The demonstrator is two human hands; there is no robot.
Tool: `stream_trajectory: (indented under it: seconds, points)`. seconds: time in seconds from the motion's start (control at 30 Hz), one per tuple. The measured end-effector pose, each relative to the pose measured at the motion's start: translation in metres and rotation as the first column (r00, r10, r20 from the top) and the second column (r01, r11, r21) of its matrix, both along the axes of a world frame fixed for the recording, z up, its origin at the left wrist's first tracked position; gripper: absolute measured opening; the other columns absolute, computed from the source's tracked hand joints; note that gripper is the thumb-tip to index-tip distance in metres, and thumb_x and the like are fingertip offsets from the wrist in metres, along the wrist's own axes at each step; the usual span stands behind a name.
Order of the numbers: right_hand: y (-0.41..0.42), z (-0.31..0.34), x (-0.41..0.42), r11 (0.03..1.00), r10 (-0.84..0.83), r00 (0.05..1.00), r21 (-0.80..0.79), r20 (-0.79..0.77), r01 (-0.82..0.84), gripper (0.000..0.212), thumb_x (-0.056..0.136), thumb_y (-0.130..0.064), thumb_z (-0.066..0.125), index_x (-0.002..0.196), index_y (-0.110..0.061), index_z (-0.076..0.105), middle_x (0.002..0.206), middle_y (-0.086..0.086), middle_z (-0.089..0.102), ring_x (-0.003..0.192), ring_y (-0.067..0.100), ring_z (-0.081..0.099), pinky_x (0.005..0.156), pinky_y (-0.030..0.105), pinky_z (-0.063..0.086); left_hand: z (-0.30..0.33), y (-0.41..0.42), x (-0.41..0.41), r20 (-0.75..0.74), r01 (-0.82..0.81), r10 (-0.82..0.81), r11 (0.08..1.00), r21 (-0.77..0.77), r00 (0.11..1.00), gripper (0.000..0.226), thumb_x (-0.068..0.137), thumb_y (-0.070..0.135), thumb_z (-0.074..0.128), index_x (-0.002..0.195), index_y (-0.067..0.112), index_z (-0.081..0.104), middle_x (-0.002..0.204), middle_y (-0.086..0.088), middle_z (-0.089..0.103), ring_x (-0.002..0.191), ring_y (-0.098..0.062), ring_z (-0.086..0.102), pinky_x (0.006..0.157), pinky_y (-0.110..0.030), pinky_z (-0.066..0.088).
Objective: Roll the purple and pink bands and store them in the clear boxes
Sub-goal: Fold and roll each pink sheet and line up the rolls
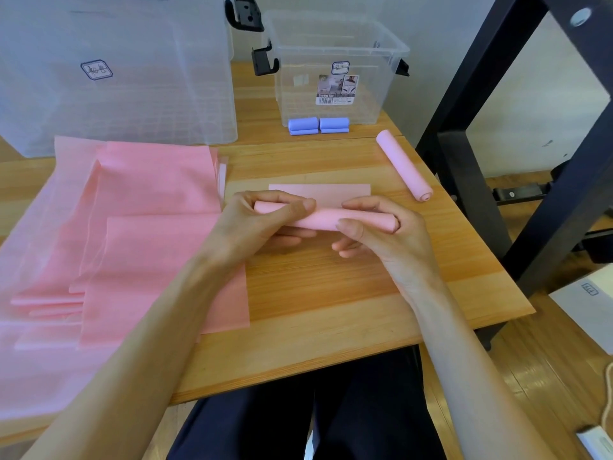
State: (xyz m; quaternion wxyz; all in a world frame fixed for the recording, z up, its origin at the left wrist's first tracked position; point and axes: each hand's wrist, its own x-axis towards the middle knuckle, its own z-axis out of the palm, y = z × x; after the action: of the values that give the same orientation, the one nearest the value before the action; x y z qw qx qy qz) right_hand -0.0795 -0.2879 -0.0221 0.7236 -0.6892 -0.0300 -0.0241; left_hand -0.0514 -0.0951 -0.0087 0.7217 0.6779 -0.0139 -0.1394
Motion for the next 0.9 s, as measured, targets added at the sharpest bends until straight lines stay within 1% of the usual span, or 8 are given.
stream_trajectory:
  seconds: [0.07,0.17,0.27,0.37,0.5,0.6,0.73,0.9]
  points:
    - [-0.0004,-0.0006,0.0,1.0,-0.002,1.0,-0.012,0.011,0.002,0.028,0.076,-0.013,0.078,0.1,-0.003,0.07,0.084,0.012,0.076,0.067,0.027,0.073,0.057,0.028,0.06,0.0002,0.0003,0.0,0.011,0.0,0.0,1.0,-0.005,1.0,0.028,0.067,0.031,0.077,0.09,0.016,0.077,0.087,-0.003,0.077,0.08,-0.014,0.074,0.067,-0.021,0.059]
    - [-0.0005,-0.0007,0.0001,1.0,-0.027,1.0,-0.012,-0.002,0.027,0.027,0.077,-0.022,0.077,0.096,-0.004,0.071,0.081,0.013,0.075,0.063,0.029,0.072,0.054,0.029,0.059,-0.0004,-0.0001,0.0002,0.067,0.0,-0.001,1.0,0.01,0.998,0.026,0.063,0.027,0.08,0.087,0.019,0.078,0.084,0.002,0.075,0.079,-0.011,0.07,0.071,-0.022,0.06]
    - [0.0001,-0.0006,0.0003,0.999,-0.034,0.999,-0.003,-0.014,0.034,0.031,0.077,-0.029,0.075,0.096,-0.005,0.071,0.08,0.015,0.075,0.062,0.029,0.072,0.053,0.029,0.058,0.0003,-0.0005,-0.001,0.061,0.021,-0.022,1.0,0.021,0.998,0.026,0.066,0.025,0.079,0.09,0.017,0.076,0.084,-0.002,0.077,0.078,-0.013,0.074,0.07,-0.022,0.06]
    - [0.0002,-0.0005,0.0004,1.0,-0.007,1.0,0.013,-0.012,0.007,0.031,0.075,-0.018,0.078,0.101,-0.003,0.07,0.085,0.013,0.075,0.065,0.028,0.073,0.056,0.028,0.059,0.0012,-0.0006,-0.0015,0.016,0.009,-0.009,1.0,0.028,1.0,0.029,0.069,0.03,0.077,0.094,0.015,0.075,0.083,-0.007,0.077,0.076,-0.014,0.075,0.066,-0.02,0.06]
    - [-0.0007,-0.0008,0.0008,1.0,0.018,1.0,-0.001,0.009,-0.018,0.032,0.077,-0.002,0.078,0.107,0.0,0.068,0.087,0.013,0.076,0.067,0.027,0.073,0.058,0.028,0.06,0.0007,0.0007,-0.0006,0.003,0.009,-0.009,1.0,0.019,1.0,0.026,0.074,0.03,0.076,0.096,0.015,0.075,0.086,-0.007,0.078,0.077,-0.014,0.075,0.068,-0.02,0.06]
    - [-0.001,-0.0011,0.0001,1.0,-0.01,1.0,-0.015,0.008,0.01,0.024,0.078,-0.01,0.078,0.1,-0.002,0.07,0.082,0.012,0.075,0.064,0.027,0.073,0.056,0.028,0.059,0.0016,0.0013,-0.0012,0.029,0.023,-0.023,1.0,-0.019,0.999,0.03,0.066,0.026,0.079,0.094,0.016,0.076,0.085,-0.006,0.077,0.079,-0.013,0.073,0.07,-0.021,0.06]
    - [-0.0009,-0.0007,0.0002,1.0,-0.024,1.0,-0.012,-0.012,0.024,0.028,0.079,-0.025,0.075,0.097,-0.004,0.071,0.081,0.015,0.075,0.06,0.028,0.071,0.053,0.03,0.058,0.0006,0.0014,-0.0008,0.09,0.026,-0.025,1.0,-0.014,0.996,0.03,0.061,0.024,0.08,0.09,0.017,0.077,0.083,-0.005,0.076,0.079,-0.016,0.071,0.073,-0.024,0.061]
    - [-0.001,-0.0001,0.0001,1.0,0.015,1.0,0.012,-0.007,-0.015,0.031,0.077,-0.012,0.078,0.105,-0.004,0.068,0.087,0.013,0.076,0.067,0.027,0.073,0.059,0.029,0.06,0.0006,-0.0001,-0.0009,0.063,-0.005,0.006,1.0,-0.027,0.998,0.029,0.065,0.027,0.078,0.091,0.013,0.076,0.083,-0.007,0.077,0.078,-0.016,0.075,0.065,-0.02,0.059]
